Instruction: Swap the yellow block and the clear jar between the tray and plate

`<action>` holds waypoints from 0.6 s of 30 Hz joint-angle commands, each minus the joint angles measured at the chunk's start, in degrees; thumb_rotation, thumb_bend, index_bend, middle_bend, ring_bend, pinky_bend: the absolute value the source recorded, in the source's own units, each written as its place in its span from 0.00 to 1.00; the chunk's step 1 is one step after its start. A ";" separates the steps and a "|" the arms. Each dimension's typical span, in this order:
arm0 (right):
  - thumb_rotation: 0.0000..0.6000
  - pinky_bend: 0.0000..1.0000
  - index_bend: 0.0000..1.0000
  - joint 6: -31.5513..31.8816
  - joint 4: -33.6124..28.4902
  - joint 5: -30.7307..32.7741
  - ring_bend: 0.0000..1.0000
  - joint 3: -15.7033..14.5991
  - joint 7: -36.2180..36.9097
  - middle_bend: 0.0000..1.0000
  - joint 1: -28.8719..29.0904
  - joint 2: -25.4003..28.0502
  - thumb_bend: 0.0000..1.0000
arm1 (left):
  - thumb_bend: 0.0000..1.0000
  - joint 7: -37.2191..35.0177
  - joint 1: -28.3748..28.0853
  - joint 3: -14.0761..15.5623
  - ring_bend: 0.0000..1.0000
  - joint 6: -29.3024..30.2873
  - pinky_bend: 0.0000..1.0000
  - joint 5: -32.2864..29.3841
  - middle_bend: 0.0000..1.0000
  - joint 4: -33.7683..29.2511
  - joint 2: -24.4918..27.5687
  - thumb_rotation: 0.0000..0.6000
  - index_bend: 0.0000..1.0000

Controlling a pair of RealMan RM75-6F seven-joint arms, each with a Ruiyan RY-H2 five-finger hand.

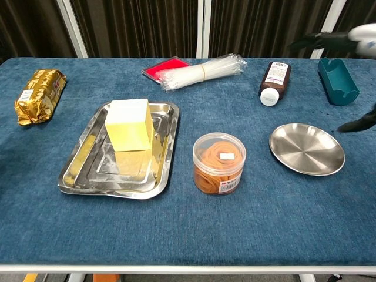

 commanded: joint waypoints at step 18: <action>1.00 0.02 0.00 -7.13 4.15 18.87 0.00 -2.91 -22.81 0.05 12.88 -20.45 0.00 | 0.17 -7.53 6.61 0.18 0.00 1.35 0.17 4.10 0.04 5.25 1.01 1.00 0.06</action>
